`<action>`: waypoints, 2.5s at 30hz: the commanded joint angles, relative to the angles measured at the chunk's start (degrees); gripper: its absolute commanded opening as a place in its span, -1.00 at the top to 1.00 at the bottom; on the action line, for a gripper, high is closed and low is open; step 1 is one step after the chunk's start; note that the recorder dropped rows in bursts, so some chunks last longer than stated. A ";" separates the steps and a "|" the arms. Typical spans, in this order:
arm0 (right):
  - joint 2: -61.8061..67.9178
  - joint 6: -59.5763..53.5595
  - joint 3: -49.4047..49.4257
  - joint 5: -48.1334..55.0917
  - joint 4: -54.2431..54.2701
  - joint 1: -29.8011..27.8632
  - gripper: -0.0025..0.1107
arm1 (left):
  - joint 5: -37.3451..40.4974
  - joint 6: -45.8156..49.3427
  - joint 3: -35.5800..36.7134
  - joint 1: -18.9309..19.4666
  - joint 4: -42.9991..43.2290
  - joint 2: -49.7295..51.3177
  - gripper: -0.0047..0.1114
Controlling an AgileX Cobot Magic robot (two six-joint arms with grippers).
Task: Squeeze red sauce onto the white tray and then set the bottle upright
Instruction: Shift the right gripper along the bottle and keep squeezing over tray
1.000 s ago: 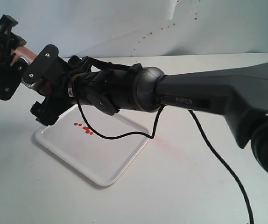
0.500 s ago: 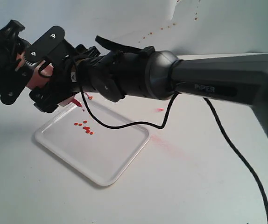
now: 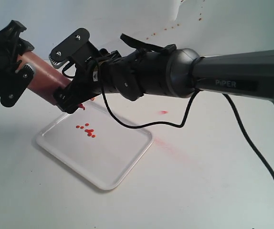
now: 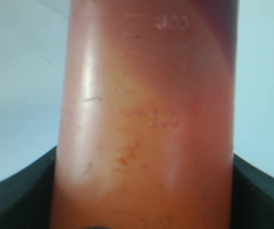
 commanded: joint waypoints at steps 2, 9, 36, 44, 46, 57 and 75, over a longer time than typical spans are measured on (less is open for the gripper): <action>-0.91 -0.93 0.38 1.80 1.24 -0.11 -0.90 | 0.00 -0.88 -0.31 -0.25 -0.70 -0.51 0.92; -4.13 -9.57 0.38 7.02 10.80 -0.02 -0.87 | 0.00 -0.88 -0.31 -0.25 -0.70 -0.51 0.92; -5.31 -59.56 0.38 12.35 64.09 -6.67 -0.16 | 0.32 -0.88 -0.31 -0.25 -0.70 -0.51 0.92; -0.12 -60.47 0.38 14.08 61.89 -6.51 -0.16 | 0.00 -0.51 -0.31 -0.25 -0.70 -0.51 0.92; 0.67 -60.71 0.38 13.54 61.99 -6.18 -0.16 | 0.00 0.28 -0.31 -0.25 -0.70 -0.51 0.92; 0.56 -74.75 0.10 3.70 63.04 -0.52 -0.84 | -0.35 0.27 -0.31 -0.25 -0.70 -0.51 0.92; 8.92 -72.98 -10.62 6.92 73.52 0.49 -0.83 | 0.00 0.30 -0.31 -0.25 -0.70 -0.63 0.92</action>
